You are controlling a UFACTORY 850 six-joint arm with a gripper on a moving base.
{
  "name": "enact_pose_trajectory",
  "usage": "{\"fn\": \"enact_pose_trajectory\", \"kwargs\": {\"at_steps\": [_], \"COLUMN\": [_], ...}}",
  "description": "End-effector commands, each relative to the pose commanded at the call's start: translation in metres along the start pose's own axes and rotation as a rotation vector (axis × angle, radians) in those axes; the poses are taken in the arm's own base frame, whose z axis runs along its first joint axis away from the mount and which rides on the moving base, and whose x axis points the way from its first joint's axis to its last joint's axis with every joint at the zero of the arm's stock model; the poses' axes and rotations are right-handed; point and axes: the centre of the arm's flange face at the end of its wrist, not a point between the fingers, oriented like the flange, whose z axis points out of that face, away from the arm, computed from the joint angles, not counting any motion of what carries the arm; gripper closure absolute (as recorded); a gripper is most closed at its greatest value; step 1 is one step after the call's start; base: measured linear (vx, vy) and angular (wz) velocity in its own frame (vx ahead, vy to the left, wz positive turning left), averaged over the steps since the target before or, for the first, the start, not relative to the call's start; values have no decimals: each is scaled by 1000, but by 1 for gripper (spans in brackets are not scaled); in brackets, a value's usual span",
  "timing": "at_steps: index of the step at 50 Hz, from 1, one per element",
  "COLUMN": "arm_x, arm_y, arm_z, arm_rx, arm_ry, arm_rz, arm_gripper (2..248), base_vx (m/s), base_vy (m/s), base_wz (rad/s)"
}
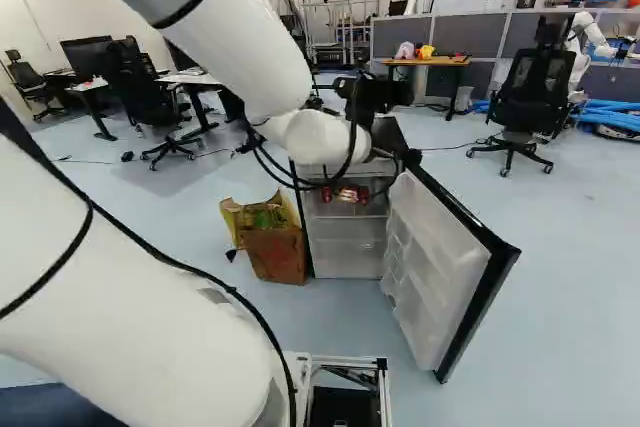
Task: Grab a drink from the fridge
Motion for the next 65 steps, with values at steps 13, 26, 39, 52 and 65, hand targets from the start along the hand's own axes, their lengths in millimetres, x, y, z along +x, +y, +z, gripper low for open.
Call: {"fn": "enact_pose_trajectory", "kwargs": {"at_steps": [13, 26, 39, 52, 65], "arm_x": [2, 5, 9, 14, 19], "arm_y": [16, 33, 50, 68, 87], "arm_z": [11, 23, 35, 48, 60], "arm_rx": [-35, -67, -102, -137, -173], "arm_ry": [-64, -123, -163, -188, -209], "arm_rz": [21, 43, 78, 123, 175], "arm_gripper": [3, 3, 3, 3, 3], "base_vx": [0, 0, 0, 0, 0], "base_vy": [0, 0, 0, 0, 0], "base_wz": [0, 0, 0, 0, 0]}}
